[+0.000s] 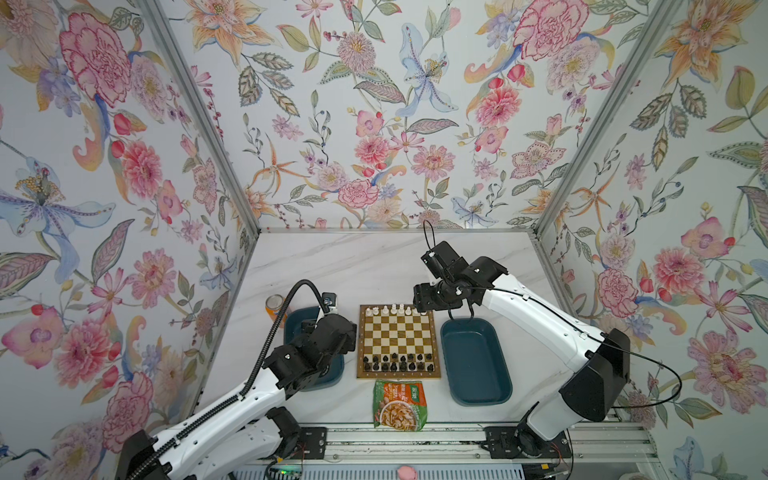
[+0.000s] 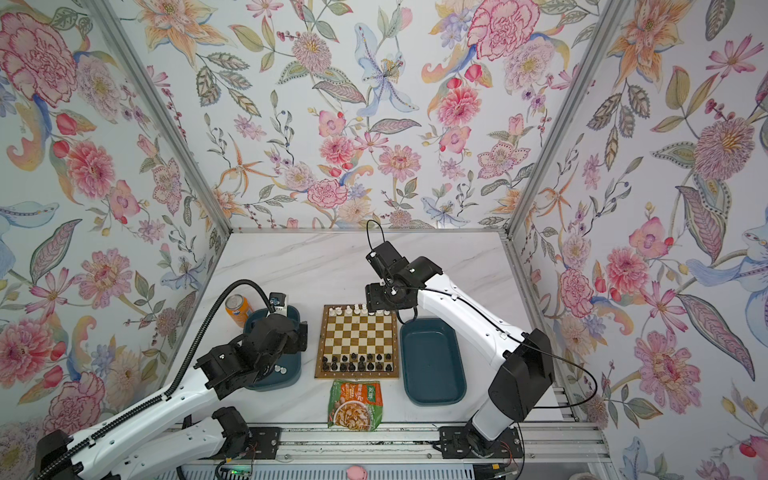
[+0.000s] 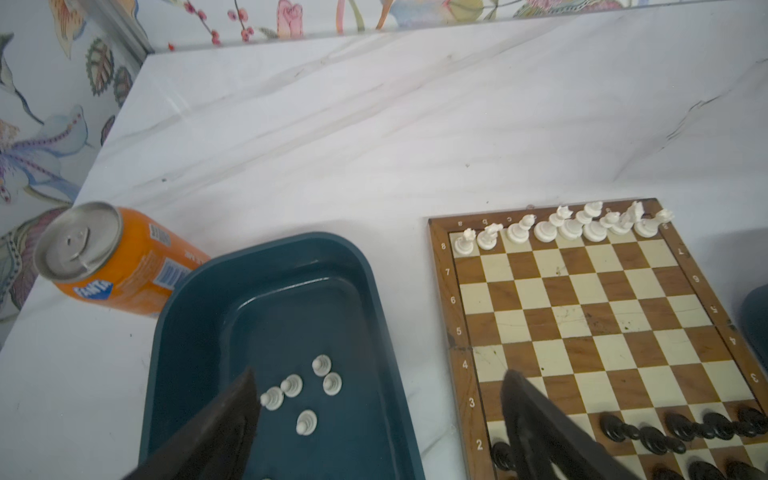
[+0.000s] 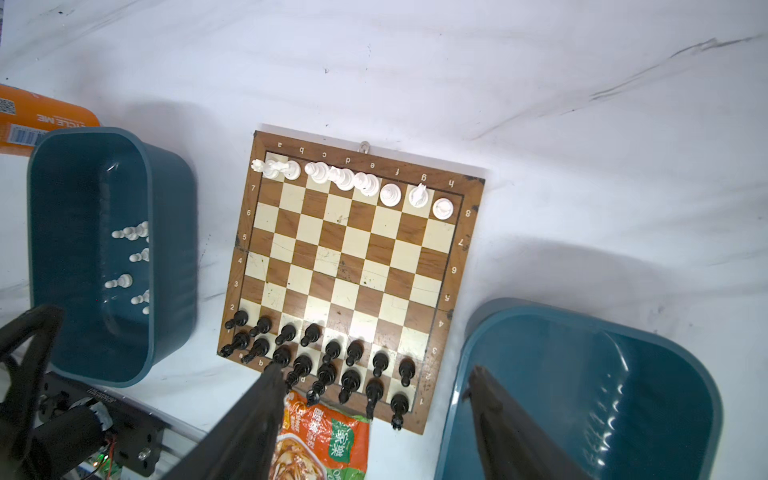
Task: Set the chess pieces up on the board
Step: 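Raise the right gripper past the board while the left gripper moves over the tray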
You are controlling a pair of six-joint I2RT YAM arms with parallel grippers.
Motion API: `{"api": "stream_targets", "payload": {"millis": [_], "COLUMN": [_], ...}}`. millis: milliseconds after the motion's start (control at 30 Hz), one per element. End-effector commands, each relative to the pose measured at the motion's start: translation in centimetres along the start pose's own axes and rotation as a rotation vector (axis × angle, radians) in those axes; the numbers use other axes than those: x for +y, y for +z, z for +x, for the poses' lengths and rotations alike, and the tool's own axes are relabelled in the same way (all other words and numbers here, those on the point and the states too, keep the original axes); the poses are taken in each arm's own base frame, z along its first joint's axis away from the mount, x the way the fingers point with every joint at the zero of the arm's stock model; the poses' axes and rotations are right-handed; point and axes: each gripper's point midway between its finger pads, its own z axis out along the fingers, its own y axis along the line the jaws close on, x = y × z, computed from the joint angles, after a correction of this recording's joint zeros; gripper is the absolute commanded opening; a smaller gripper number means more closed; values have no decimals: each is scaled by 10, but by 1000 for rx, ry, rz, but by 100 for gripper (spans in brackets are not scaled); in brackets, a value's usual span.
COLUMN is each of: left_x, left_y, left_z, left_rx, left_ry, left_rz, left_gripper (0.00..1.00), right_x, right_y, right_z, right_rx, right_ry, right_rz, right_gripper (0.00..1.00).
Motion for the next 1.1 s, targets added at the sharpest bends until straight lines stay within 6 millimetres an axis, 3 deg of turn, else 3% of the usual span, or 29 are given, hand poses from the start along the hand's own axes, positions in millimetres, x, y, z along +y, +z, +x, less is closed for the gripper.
{"api": "stream_targets", "payload": {"millis": [0, 67, 333, 467, 633, 900, 1067], "left_x": [18, 27, 51, 57, 63, 62, 59], "left_y": [1, 3, 17, 29, 32, 34, 34], "left_z": [20, 28, 46, 61, 60, 61, 62], "left_rx": [106, 136, 235, 311, 318, 325, 326], "left_ry": [-78, -113, -264, -327, -356, -408, -428], "left_rz": [-54, -75, -124, -119, -133, -132, -117], "left_gripper": [92, 92, 87, 74, 62, 58, 60], "right_x": [6, 9, 16, 16, 15, 11, 11], "right_y": [-4, -9, -21, -19, -14, -1, -10], "right_z": [3, 0, -15, -22, -31, -44, -43], "right_rx": [44, 36, 4, 3, 4, 30, 26], "right_ry": [-27, -32, -36, -36, -38, -23, -27], "right_rz": [-23, -32, -72, -80, -88, -109, -121], "right_gripper": [73, 99, 99, 99, 99, 99, 99]}}
